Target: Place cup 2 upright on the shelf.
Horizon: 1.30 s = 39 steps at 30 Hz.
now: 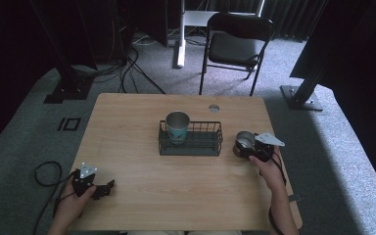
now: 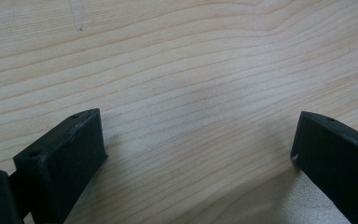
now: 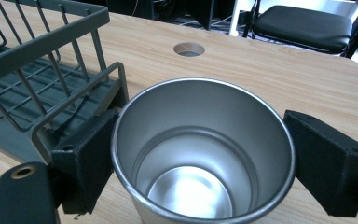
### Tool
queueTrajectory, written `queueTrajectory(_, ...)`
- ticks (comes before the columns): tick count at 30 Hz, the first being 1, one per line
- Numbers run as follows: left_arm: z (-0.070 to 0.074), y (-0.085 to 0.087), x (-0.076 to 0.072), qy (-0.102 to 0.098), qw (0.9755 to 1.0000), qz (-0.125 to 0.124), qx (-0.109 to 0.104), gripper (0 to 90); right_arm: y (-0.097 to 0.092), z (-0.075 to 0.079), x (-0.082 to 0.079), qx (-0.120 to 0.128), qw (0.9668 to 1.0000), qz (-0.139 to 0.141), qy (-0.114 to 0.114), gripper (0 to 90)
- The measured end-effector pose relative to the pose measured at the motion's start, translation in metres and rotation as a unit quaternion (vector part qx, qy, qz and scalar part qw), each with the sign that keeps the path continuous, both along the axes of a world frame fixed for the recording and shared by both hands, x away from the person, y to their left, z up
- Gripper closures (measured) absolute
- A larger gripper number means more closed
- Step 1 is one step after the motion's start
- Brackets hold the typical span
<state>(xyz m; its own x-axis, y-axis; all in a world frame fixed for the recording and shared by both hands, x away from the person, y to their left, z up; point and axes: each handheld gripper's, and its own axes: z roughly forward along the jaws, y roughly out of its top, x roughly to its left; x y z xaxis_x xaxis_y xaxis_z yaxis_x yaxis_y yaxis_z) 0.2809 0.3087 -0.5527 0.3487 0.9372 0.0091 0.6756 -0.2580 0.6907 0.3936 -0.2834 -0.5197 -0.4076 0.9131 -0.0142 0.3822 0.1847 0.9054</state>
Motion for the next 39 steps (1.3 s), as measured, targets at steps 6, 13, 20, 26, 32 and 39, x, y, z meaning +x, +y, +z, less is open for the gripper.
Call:
queueTrajectory(6, 0.000, 0.000, 0.000, 0.000, 1.0000, 0.000, 0.000, 3.3, -0.001, 0.006, -0.001, 0.001, 1.0000, 0.002, -0.003, 13.3)
queueTrajectory(13, 0.000, 0.000, 0.000, 0.000, 1.0000, 0.000, 0.000, 3.3, -0.003, 0.013, -0.002, -0.006, 1.0000, 0.003, 0.002, 13.3)
queueTrajectory(20, 0.000, 0.000, 0.000, 0.000, 1.0000, 0.000, 0.000, 3.3, -0.006, 0.020, -0.003, -0.010, 0.9999, -0.001, 0.000, 13.3)
queueTrajectory(26, 0.000, 0.000, 0.000, 0.000, 1.0000, 0.000, 0.000, 3.3, -0.006, 0.029, -0.004, -0.006, 1.0000, 0.000, 0.002, 13.3)
queueTrajectory(32, 0.000, 0.000, 0.000, 0.000, 1.0000, 0.000, 0.000, 3.3, -0.005, 0.038, -0.003, -0.006, 1.0000, 0.003, 0.002, 13.3)
queueTrajectory(39, 0.000, 0.000, 0.000, 0.000, 1.0000, 0.000, 0.000, 3.3, -0.002, 0.053, -0.003, -0.003, 0.9999, 0.008, -0.009, 13.3)
